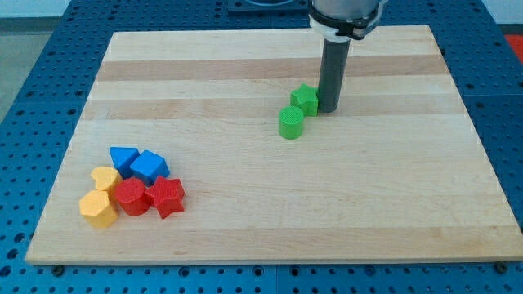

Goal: Push the green star into the green circle

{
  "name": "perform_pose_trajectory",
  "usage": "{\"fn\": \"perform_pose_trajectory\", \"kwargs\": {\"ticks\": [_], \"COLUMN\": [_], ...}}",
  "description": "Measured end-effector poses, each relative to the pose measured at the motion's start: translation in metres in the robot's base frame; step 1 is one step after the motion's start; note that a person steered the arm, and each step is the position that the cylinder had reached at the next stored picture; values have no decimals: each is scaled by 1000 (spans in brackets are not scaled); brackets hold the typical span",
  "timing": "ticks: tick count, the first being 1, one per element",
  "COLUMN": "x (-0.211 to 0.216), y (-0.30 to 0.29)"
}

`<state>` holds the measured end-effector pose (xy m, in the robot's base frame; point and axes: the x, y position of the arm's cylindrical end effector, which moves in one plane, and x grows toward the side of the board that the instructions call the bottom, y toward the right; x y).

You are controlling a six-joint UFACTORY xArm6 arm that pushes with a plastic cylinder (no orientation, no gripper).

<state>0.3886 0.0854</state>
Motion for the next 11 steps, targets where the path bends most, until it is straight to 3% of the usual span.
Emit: {"fn": "perform_pose_trajectory", "kwargs": {"ticks": [2,5,11], "x": [-31,-39,-24], "y": [56,-6,-7]}}
